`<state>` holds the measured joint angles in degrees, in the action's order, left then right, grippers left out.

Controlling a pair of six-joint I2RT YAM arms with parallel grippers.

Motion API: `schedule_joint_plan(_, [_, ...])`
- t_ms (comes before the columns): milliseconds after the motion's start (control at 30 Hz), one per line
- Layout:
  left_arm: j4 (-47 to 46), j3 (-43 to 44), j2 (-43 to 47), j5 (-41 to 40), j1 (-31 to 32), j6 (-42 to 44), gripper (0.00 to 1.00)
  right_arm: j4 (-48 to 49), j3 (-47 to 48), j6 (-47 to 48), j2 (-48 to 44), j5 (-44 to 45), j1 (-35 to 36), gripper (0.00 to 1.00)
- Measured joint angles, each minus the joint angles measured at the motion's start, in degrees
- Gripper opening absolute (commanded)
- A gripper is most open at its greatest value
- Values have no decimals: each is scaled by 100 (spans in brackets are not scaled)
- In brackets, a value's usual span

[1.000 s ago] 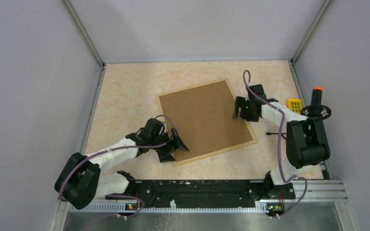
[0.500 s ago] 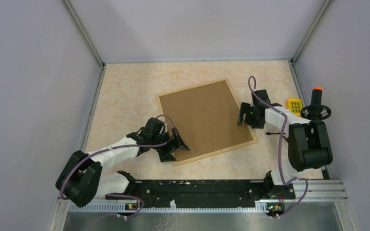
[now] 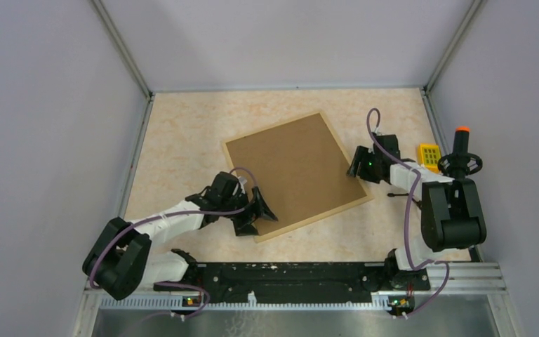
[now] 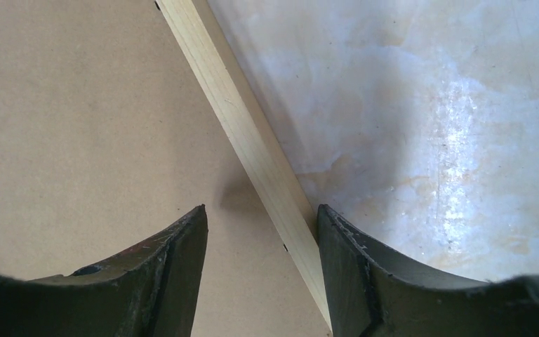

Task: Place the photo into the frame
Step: Adjust the photo frame item on the photo frame.

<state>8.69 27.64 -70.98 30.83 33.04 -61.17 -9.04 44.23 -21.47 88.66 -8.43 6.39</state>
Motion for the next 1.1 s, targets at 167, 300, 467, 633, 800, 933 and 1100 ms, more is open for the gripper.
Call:
schedule_joint_plan(167, [240, 109, 138, -140, 2, 299, 89, 348, -190, -46, -59, -142, -37, 55])
schedule_joint_plan(300, [802, 560, 197, -352, 7, 640, 89, 529, -291, -66, -92, -151, -48, 54])
schedule_joint_plan(467, [1104, 942, 238, -614, -15, 890, 88, 575, -302, -61, -96, -72, -57, 54])
schedule_joint_plan(633, [1115, 970, 256, -640, -31, 896, 88, 568, -299, -39, -96, -55, -57, 55])
schedule_joint_plan(800, [1178, 1047, 264, -647, -33, 918, 87, 562, -297, -4, -96, -48, -57, 55])
schedule_joint_plan(933, [1259, 1187, 291, -675, -33, 986, 87, 564, -297, 33, -96, 2, -57, 56])
schedule_joint_plan(1100, [1239, 1255, 358, -791, -39, 1014, 83, 560, -293, 79, -96, 33, -57, 55])
